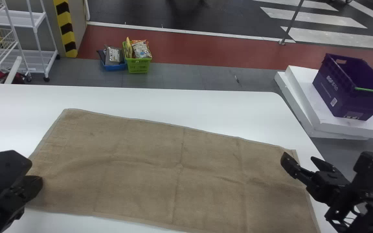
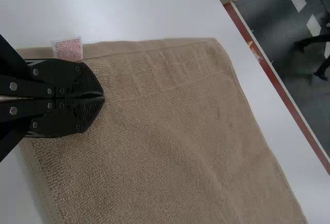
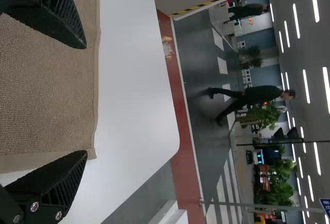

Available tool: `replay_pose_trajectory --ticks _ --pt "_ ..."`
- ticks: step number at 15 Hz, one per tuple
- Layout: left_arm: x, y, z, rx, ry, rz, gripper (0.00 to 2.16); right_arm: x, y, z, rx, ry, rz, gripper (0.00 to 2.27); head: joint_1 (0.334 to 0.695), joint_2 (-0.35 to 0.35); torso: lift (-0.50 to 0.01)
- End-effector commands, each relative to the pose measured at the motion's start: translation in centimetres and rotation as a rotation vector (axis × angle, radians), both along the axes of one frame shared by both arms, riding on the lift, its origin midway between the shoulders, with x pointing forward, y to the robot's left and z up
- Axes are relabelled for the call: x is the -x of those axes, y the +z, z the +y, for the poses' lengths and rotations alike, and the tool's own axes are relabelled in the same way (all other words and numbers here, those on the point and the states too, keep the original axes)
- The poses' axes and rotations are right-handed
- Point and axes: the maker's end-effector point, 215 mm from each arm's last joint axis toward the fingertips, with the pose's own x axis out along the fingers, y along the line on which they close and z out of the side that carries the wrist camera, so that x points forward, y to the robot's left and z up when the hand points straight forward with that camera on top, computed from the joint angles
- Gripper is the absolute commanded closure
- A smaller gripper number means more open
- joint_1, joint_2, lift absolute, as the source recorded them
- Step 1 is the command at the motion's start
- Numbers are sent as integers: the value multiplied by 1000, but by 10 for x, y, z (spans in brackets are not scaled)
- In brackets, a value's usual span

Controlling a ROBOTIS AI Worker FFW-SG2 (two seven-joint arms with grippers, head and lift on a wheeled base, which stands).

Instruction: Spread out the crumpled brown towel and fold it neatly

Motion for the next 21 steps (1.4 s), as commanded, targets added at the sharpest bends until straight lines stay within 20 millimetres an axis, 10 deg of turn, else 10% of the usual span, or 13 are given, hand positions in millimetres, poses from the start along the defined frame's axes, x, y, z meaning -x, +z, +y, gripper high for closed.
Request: replay_pose_trajectory --ticks 1,21 --pt "5 7 13 2 18 -13 1885 -1 -1 4 -3 6 0 76 695 -194 -128" --pt "42 2 33 25 24 34 1885 -1 0 6 -9 9 -5 76 695 -172 -128"
